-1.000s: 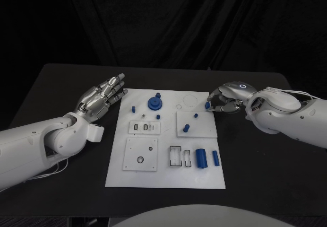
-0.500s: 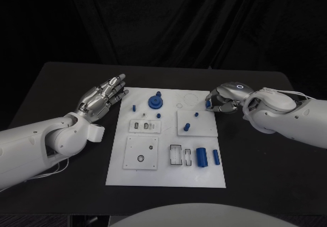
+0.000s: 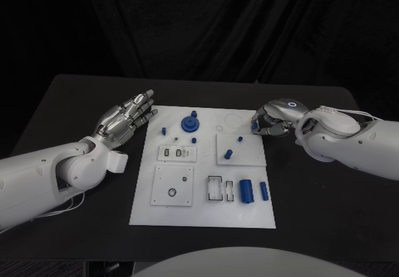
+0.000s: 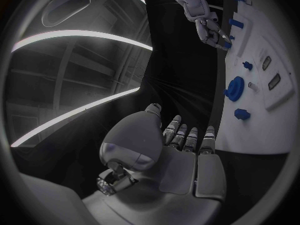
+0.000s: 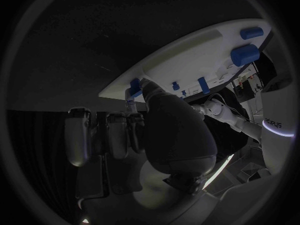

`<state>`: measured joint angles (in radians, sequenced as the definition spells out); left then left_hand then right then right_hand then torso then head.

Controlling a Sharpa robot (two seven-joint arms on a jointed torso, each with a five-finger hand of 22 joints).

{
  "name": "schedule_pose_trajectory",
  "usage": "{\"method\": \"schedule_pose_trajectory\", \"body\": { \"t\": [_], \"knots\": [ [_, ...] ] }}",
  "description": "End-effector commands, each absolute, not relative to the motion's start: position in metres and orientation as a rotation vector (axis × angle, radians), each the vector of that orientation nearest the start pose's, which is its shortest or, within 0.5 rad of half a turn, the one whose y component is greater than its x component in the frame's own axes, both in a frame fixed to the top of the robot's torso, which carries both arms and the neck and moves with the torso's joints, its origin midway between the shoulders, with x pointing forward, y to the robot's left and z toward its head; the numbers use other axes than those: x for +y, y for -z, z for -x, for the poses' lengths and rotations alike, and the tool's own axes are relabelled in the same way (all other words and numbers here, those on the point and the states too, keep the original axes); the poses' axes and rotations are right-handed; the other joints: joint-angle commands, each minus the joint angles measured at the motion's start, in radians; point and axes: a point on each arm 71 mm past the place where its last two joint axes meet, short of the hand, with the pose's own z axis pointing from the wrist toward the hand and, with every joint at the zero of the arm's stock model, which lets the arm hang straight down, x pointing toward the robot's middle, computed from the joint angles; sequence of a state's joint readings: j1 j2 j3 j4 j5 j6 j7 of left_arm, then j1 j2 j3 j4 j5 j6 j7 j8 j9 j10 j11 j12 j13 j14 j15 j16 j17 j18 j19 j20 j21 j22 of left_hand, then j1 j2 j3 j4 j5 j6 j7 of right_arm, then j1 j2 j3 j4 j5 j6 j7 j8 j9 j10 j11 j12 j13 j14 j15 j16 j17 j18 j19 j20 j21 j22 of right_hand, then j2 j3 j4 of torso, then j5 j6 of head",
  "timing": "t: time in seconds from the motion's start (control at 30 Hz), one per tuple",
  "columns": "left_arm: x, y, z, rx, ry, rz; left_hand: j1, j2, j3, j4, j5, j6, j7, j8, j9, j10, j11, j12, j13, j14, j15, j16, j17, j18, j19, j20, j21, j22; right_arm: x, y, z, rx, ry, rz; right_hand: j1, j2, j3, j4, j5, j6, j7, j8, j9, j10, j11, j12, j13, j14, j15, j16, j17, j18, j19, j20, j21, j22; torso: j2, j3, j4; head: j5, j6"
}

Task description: Assemble the parts on the task board

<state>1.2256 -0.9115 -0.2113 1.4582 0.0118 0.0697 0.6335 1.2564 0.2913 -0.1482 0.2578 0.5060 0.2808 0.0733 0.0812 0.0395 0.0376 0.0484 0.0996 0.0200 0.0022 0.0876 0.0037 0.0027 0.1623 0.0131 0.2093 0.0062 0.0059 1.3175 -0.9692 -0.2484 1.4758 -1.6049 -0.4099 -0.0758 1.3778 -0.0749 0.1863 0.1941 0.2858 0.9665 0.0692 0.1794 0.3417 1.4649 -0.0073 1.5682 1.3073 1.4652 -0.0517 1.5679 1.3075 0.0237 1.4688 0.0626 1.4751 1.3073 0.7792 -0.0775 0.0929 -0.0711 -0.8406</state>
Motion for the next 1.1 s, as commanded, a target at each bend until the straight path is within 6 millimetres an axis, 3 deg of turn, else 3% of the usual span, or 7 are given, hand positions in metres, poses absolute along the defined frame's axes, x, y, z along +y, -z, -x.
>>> {"method": "schedule_pose_trajectory", "body": {
  "t": [0.03, 0.3, 0.5, 0.67, 0.8, 0.97, 1.1],
  "knots": [
    [0.248, 0.211, -0.47, 1.435, 1.862, 0.992, 0.011, -0.003, 0.005, 0.001, 0.005, -0.007, 0.0, 0.004, 0.0, 0.001, 0.007, -0.004, 0.001, 0.0, 0.006, -0.002, -0.002, 0.02, -0.002, 0.008, 0.002, 0.0, -0.281, 0.195, -0.481, 1.585, -0.385, 0.29, 0.013, 0.005, 0.0, -0.011, 0.009, 0.015, -0.002, 0.027, 0.024, 0.106, -0.006, 0.003, 0.263, 0.106, -0.008, 0.003, 0.263, 0.005, 0.026, -0.008, -0.006, 0.226, 0.0, 0.0002, 0.0, 0.002, -0.001],
    [0.25, 0.212, -0.47, 1.438, 1.856, 0.997, 0.011, -0.003, 0.007, 0.0, 0.006, -0.009, 0.001, 0.003, 0.0, 0.0, 0.007, -0.006, 0.001, 0.0, 0.006, -0.002, -0.002, 0.019, -0.002, 0.009, 0.002, 0.0, -0.275, 0.188, -0.477, 1.515, -0.425, 0.283, 0.023, 0.011, -0.001, -0.025, 0.02, 0.024, -0.006, 0.074, 0.065, 0.106, -0.009, 0.003, 0.263, 0.106, -0.012, 0.003, 0.263, 0.003, 0.031, -0.011, 0.0, 0.228, -0.001, 0.0002, -0.0025, 0.014, -0.003],
    [0.251, 0.213, -0.469, 1.437, 1.851, 0.999, 0.011, -0.003, 0.007, 0.0, 0.006, -0.009, 0.001, 0.003, 0.0, 0.0, 0.007, -0.006, 0.001, 0.0, 0.007, -0.002, -0.002, 0.019, -0.002, 0.009, 0.002, 0.0, -0.249, 0.164, -0.471, 1.446, -0.494, 0.293, 0.023, 0.01, -0.003, -0.025, 0.022, 0.027, -0.004, 0.085, 0.075, 0.106, -0.008, 0.003, 0.263, 0.106, -0.013, 0.003, 0.263, 0.002, 0.034, -0.012, 0.003, 0.229, -0.001, -0.0014, 0.0006, 0.02, -0.002],
    [0.251, 0.213, -0.47, 1.437, 1.847, 0.999, 0.011, -0.003, 0.007, -0.001, 0.006, -0.008, 0.001, 0.004, 0.0, 0.0, 0.007, -0.006, 0.001, 0.0, 0.007, -0.002, -0.002, 0.019, -0.001, 0.009, 0.003, 0.0, -0.212, 0.139, -0.464, 1.414, -0.569, 0.337, 0.025, 0.01, -0.002, -0.027, 0.022, 0.027, -0.005, 0.09, 0.078, 0.106, -0.009, 0.003, 0.263, 0.106, -0.013, 0.003, 0.263, 0.003, 0.033, -0.012, 0.002, 0.229, 0.0, -0.0027, 0.0034, 0.022, -0.002],
    [0.25, 0.213, -0.47, 1.439, 1.846, 0.999, 0.011, -0.003, 0.007, -0.001, 0.006, -0.008, 0.001, 0.004, 0.0, 0.0, 0.007, -0.006, 0.001, 0.0, 0.007, -0.002, -0.002, 0.019, -0.001, 0.009, 0.003, 0.0, -0.182, 0.134, -0.459, 1.423, -0.622, 0.385, 0.025, 0.011, -0.003, -0.027, 0.019, 0.027, -0.006, 0.093, 0.081, 0.106, -0.009, 0.003, 0.263, 0.106, -0.013, 0.003, 0.263, 0.004, 0.031, -0.012, -0.001, 0.228, 0.0, -0.0023, 0.0019, 0.029, -0.003],
    [0.249, 0.214, -0.471, 1.44, 1.846, 0.999, 0.011, -0.004, 0.008, -0.001, 0.006, -0.008, 0.001, 0.004, 0.0, 0.0, 0.007, -0.006, 0.001, 0.0, 0.007, -0.002, -0.002, 0.019, -0.001, 0.009, 0.003, 0.0, -0.147, 0.141, -0.452, 1.467, -0.681, 0.445, 0.021, 0.013, -0.005, -0.027, 0.006, 0.023, -0.005, 0.099, 0.088, 0.106, -0.009, 0.003, 0.263, 0.106, -0.013, 0.003, 0.263, 0.004, 0.03, -0.013, -0.004, 0.227, 0.001, 0.0, -0.0014, 0.039, -0.007],
    [0.249, 0.214, -0.471, 1.441, 1.846, 0.999, 0.011, -0.005, 0.008, -0.002, 0.006, -0.007, 0.001, 0.004, 0.0, 0.0, 0.007, -0.005, 0.001, 0.0, 0.007, -0.002, -0.002, 0.019, -0.001, 0.009, 0.003, 0.0, -0.125, 0.154, -0.449, 1.508, -0.711, 0.48, 0.021, 0.013, -0.005, -0.027, 0.006, 0.023, -0.005, 0.099, 0.089, 0.106, -0.009, 0.003, 0.263, 0.106, -0.013, 0.003, 0.263, 0.005, 0.027, -0.013, -0.007, 0.226, 0.0, -0.0001, -0.001, 0.039, -0.009]
  ]
}}
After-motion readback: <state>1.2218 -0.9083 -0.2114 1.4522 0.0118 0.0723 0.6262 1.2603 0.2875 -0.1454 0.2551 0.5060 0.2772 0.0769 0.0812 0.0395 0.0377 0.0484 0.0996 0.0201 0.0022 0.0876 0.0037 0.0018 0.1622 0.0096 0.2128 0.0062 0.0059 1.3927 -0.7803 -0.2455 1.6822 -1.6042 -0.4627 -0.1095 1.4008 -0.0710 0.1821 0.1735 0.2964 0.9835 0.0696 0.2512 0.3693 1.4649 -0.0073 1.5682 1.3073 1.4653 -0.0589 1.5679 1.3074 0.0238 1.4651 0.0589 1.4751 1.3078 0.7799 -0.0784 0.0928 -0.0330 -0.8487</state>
